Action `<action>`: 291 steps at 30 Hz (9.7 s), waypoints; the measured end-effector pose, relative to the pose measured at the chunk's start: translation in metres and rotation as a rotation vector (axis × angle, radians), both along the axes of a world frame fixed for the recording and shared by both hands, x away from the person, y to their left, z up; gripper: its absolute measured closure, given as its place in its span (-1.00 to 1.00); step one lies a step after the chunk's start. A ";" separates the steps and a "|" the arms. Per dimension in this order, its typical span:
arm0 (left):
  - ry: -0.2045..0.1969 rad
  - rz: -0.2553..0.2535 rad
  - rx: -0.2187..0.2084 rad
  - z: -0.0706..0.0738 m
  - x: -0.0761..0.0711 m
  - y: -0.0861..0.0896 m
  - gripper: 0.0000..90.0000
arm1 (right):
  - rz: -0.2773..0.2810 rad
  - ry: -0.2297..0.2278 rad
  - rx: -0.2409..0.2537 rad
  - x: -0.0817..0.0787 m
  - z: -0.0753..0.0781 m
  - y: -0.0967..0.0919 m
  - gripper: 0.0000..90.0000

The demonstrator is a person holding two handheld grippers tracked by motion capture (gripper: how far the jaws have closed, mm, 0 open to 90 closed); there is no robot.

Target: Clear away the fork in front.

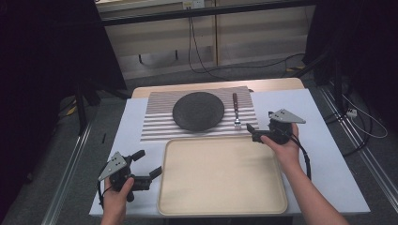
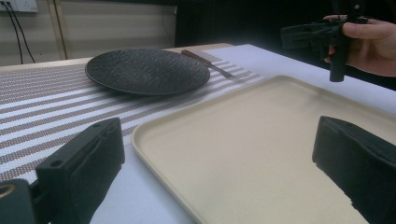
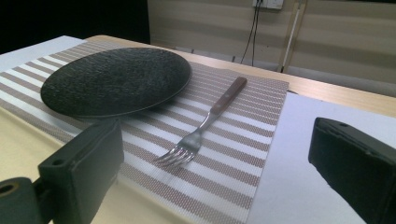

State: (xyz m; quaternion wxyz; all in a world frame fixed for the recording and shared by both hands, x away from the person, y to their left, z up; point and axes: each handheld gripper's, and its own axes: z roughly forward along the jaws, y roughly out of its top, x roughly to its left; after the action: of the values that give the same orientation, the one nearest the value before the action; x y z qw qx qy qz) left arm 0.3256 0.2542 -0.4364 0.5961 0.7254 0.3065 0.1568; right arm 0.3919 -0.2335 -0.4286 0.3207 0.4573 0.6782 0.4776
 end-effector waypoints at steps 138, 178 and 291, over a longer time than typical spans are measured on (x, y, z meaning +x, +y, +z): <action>0.021 0.007 0.013 -0.002 0.004 -0.003 -0.94 | 0.044 0.483 -0.123 0.101 -0.025 -0.013 0.75; 0.021 -0.002 0.005 0.002 0.001 -0.007 -0.94 | 0.178 0.206 0.177 -0.001 0.025 -0.033 0.75; 0.264 -0.240 -0.224 0.060 0.031 -0.152 0.80 | 0.449 0.002 0.202 -0.089 0.019 0.061 0.61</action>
State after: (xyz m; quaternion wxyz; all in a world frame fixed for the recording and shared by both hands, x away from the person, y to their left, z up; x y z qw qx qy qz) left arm 0.3562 0.1023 -0.3768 0.6421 0.7001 0.3089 -0.0469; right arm 0.3028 -0.1725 -0.4092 0.1585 0.3253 0.7119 0.6019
